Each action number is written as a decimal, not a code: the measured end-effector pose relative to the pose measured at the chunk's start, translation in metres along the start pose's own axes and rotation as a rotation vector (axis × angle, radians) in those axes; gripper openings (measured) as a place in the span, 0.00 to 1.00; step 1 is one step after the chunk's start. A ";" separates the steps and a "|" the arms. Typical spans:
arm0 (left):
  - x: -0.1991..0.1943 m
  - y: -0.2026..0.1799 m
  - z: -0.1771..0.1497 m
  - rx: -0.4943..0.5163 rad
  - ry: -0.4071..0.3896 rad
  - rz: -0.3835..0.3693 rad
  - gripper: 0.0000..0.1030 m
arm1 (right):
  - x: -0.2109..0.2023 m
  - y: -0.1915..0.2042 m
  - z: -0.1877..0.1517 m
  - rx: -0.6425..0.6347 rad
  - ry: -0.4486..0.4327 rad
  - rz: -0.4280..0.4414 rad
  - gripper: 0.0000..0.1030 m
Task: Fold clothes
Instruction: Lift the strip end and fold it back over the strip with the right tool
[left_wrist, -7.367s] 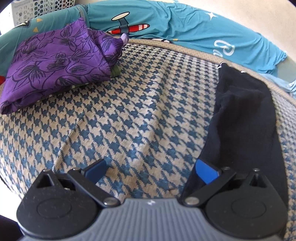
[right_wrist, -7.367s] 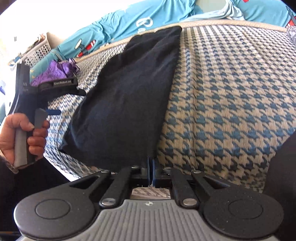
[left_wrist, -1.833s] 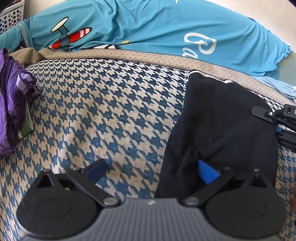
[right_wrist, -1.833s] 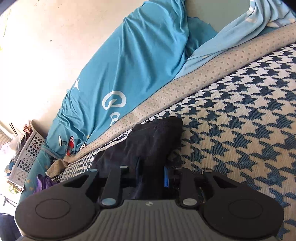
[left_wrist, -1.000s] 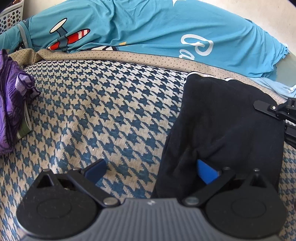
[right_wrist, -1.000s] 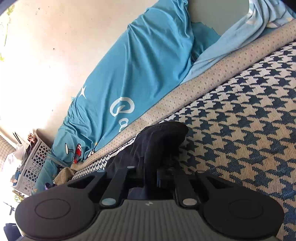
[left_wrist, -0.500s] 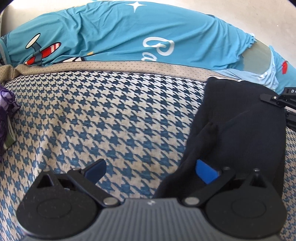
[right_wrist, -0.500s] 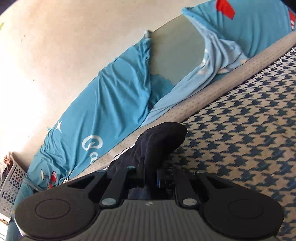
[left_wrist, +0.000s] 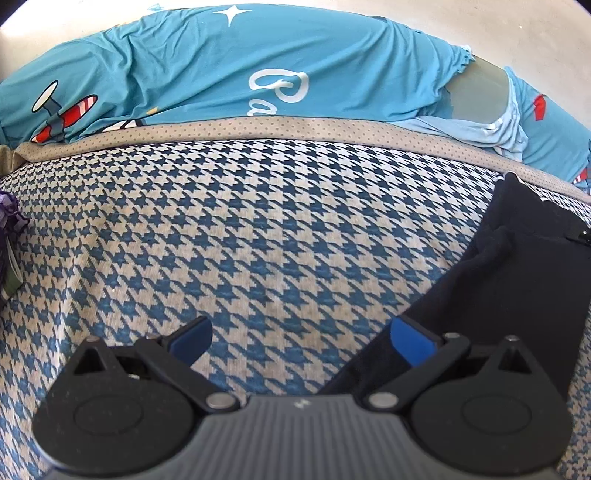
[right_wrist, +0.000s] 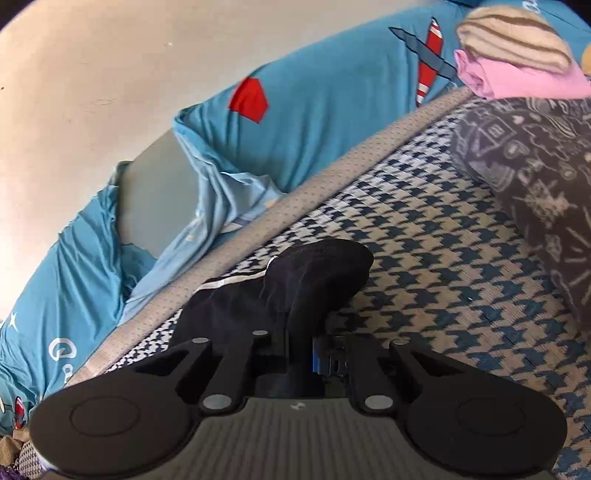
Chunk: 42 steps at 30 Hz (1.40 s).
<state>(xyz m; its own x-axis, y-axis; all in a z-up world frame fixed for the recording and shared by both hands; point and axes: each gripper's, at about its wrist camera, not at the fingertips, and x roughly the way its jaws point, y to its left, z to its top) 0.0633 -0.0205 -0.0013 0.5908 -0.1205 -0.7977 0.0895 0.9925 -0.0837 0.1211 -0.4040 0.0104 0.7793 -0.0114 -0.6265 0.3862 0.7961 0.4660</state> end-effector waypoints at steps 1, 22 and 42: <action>-0.001 -0.002 -0.002 0.008 -0.001 -0.001 1.00 | -0.001 -0.005 0.000 0.013 0.015 -0.001 0.15; -0.049 0.025 -0.039 -0.070 -0.001 -0.043 1.00 | -0.103 0.000 -0.080 -0.062 0.143 0.145 0.25; -0.068 0.026 -0.084 -0.121 0.039 -0.088 1.00 | -0.150 -0.005 -0.178 -0.104 0.330 0.295 0.26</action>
<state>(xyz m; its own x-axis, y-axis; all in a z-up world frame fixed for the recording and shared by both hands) -0.0419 0.0156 0.0008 0.5530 -0.2089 -0.8066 0.0414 0.9737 -0.2238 -0.0859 -0.2984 -0.0090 0.6428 0.4054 -0.6500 0.1065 0.7930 0.5998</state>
